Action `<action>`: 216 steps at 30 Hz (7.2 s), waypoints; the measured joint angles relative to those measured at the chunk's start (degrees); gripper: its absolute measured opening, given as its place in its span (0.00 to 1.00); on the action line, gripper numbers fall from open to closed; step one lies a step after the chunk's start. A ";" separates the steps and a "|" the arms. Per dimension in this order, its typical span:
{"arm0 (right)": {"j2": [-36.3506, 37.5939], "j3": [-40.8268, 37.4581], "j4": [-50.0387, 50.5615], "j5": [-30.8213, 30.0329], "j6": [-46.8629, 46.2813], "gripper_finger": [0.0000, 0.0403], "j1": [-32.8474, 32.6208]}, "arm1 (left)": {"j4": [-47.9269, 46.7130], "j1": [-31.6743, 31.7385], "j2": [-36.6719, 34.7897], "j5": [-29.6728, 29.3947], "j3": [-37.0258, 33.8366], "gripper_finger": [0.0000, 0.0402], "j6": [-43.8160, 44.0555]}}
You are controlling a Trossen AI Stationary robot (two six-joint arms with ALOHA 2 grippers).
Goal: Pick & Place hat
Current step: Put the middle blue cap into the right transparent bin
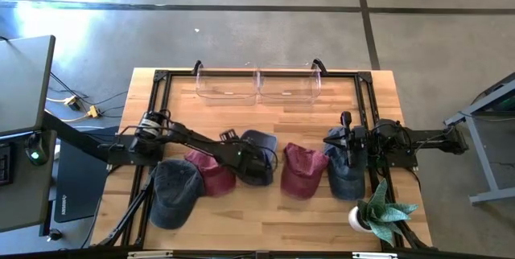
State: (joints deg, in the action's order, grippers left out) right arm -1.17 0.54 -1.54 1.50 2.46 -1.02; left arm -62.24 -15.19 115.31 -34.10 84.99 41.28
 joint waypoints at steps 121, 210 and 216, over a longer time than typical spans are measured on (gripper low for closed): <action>-98.49 56.16 18.49 -9.92 -21.05 0.03 -16.46 | 37.64 -10.05 -7.06 13.38 -19.78 0.01 -8.01; -105.25 58.55 10.27 -22.63 10.32 0.04 -25.24 | 21.54 -11.44 0.55 14.60 -0.29 0.43 -41.07; -103.42 58.55 10.58 -22.86 9.34 0.06 -25.41 | 27.89 -13.38 2.00 0.39 -0.29 0.57 -35.67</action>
State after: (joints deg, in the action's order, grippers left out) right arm -104.59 59.09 9.04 -21.36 11.80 -26.42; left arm -34.35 -28.56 117.30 -33.71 84.71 5.61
